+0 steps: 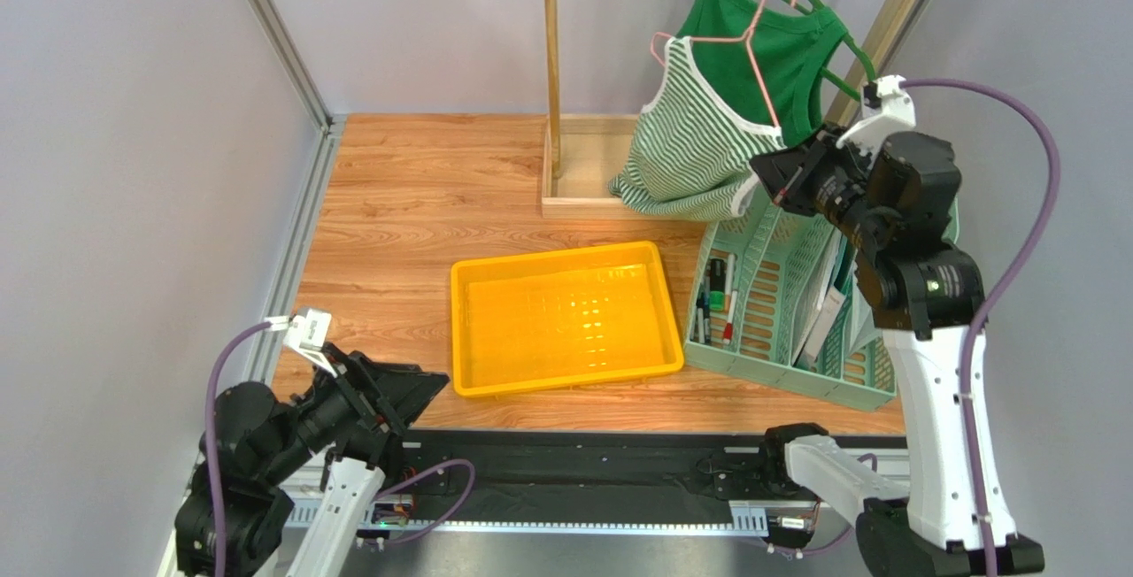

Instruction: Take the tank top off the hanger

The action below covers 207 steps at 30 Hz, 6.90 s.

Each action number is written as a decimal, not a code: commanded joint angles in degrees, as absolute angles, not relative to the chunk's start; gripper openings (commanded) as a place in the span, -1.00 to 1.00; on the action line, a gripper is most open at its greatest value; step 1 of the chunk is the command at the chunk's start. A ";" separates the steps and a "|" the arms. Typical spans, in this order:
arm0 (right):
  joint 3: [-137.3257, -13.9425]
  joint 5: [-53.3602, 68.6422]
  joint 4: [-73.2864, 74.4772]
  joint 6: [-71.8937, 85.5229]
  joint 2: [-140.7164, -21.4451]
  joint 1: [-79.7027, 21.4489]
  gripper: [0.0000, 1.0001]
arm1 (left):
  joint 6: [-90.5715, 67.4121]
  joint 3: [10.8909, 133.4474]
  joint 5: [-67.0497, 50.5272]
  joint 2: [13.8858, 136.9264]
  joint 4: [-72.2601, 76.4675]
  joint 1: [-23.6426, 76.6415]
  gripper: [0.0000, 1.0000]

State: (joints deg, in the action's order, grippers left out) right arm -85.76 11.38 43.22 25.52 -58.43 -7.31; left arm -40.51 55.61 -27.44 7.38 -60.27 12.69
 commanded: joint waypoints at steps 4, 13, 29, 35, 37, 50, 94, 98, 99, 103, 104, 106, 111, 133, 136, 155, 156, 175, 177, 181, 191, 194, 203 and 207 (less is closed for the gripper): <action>-92.96 14.58 38.15 22.59 -57.30 -7.12 -1.00 | -46.48 47.92 -35.06 13.53 -45.11 12.74 0.61; -99.14 34.18 29.63 29.97 -63.01 -7.73 -1.00 | -52.37 47.02 -38.49 20.91 -26.30 13.35 0.61; -93.39 32.34 35.24 26.63 -53.70 -22.23 -1.00 | -41.92 67.32 -18.64 37.09 -25.40 27.69 0.54; -103.96 35.05 34.37 28.82 -54.49 -23.38 -1.00 | -42.19 67.94 -19.16 32.61 -27.24 27.69 0.54; -104.33 37.34 31.05 31.37 -54.93 -23.29 -1.00 | -41.75 68.90 -18.98 31.12 -28.73 27.69 0.54; -104.25 44.02 26.19 29.63 -60.56 -23.38 -1.00 | -38.06 74.25 -13.72 19.96 -41.47 27.77 0.57; -84.11 28.74 29.18 17.05 -56.43 -30.23 -1.00 | -27.16 110.13 -5.54 70.13 -50.27 27.69 0.51; -84.02 28.65 29.27 16.88 -56.42 -30.85 -1.00 | -27.68 109.08 -3.43 70.23 -49.92 27.69 0.51; -84.11 28.65 29.35 16.79 -56.25 -31.02 -1.00 | -27.95 108.20 -2.56 69.96 -49.57 27.69 0.51; -84.11 28.83 29.36 16.79 -55.99 -31.46 -1.00 | -28.04 106.96 -0.27 69.61 -48.08 27.77 0.50; -84.11 28.83 29.44 16.79 -55.90 -31.64 -1.00 | -28.30 107.05 -0.18 69.78 -47.99 27.69 0.50; -84.11 28.92 29.44 16.70 -55.90 -31.99 -1.00 | -28.56 106.96 -0.17 69.96 -47.29 27.69 0.50; -83.67 28.83 29.79 16.26 -55.37 -32.34 -1.00 | -29.18 106.97 2.19 71.01 -46.14 27.69 0.45; -82.36 27.95 31.55 15.47 -52.73 -32.52 -1.00 | -28.65 104.77 3.69 71.72 -45.88 27.69 -0.65; -81.92 26.90 31.90 15.38 -52.38 -32.52 -1.00 | -28.65 103.45 3.78 70.14 -45.53 27.69 -0.82; -74.62 22.41 39.73 14.58 -36.32 -32.52 -1.00 | -20.57 103.18 19.85 69.95 -48.95 27.69 -1.00; -74.10 23.63 39.29 15.11 -35.43 -32.52 -1.00 | -20.48 103.44 20.30 70.48 -49.48 27.69 -1.00; -75.84 20.91 36.99 18.99 -26.80 -32.61 -1.00 | -22.77 99.58 22.76 71.63 -50.09 27.68 -1.00; -76.64 23.19 39.27 18.72 -26.72 -32.52 -1.00 | -21.89 100.89 25.13 72.42 -50.97 27.60 -1.00; -77.61 26.19 43.76 17.84 -24.44 -32.61 -1.00 | -20.83 102.22 26.54 73.12 -51.50 26.81 -1.00; -74.19 19.86 41.93 17.75 -17.05 -32.52 -1.00 | -22.32 97.92 19.97 70.58 -51.16 26.19 -1.00; -72.95 21.00 37.71 19.07 -16.61 -32.52 -1.00 | -22.67 96.59 17.67 70.22 -50.71 26.19 -1.00; -71.46 20.32 31.65 20.13 -14.77 -32.52 -1.00 | -22.59 96.86 12.41 71.54 -51.24 25.58 -1.00; -68.30 17.23 24.97 20.21 -14.50 -32.61 -1.00 | -24.34 93.18 5.30 70.41 -50.28 25.58 -1.00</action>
State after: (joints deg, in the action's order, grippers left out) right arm -66.67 20.08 41.60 18.94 -19.88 -32.45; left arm -29.10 96.79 -7.46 70.72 -49.34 31.35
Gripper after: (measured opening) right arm 0.033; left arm 0.008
